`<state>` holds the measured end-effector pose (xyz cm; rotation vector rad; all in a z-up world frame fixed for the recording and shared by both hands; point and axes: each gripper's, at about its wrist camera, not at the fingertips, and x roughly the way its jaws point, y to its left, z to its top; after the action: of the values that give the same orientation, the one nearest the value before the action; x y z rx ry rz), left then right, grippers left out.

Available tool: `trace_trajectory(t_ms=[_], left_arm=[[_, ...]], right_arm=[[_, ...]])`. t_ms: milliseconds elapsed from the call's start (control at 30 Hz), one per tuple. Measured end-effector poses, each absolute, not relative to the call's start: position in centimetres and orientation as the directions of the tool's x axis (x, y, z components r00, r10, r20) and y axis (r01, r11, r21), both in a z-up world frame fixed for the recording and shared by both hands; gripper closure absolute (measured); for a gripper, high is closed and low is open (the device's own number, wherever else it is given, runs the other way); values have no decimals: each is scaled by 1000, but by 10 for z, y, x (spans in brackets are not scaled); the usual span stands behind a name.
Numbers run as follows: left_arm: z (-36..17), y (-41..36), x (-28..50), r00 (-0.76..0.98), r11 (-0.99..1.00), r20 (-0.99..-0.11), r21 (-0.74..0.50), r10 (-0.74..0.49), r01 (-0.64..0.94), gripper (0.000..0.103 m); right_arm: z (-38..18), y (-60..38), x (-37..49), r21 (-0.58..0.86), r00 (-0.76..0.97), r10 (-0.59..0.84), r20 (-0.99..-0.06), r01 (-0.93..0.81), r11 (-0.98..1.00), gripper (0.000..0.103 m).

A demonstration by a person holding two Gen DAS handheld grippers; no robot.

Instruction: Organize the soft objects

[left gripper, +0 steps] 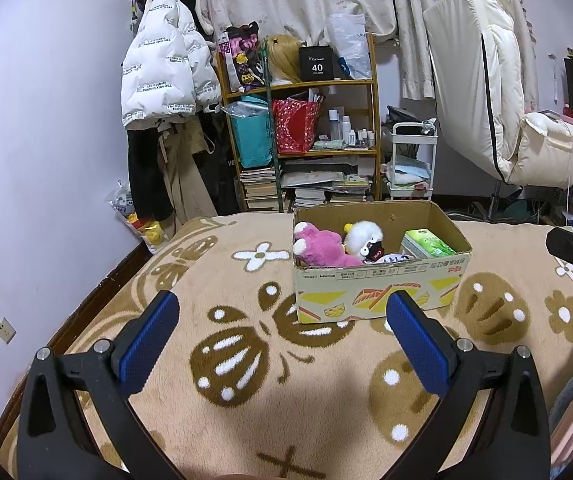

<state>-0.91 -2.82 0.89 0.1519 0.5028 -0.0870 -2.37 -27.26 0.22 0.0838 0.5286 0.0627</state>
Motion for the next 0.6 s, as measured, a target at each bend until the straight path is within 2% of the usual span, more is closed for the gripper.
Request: trace_trajectory(t_ms=[600], left_arm=[[6,-27,-9,870,986,-492,121,-41,115,1]], right_arm=[[3,-272,-24,95,862,81,-500,-38,995,0]])
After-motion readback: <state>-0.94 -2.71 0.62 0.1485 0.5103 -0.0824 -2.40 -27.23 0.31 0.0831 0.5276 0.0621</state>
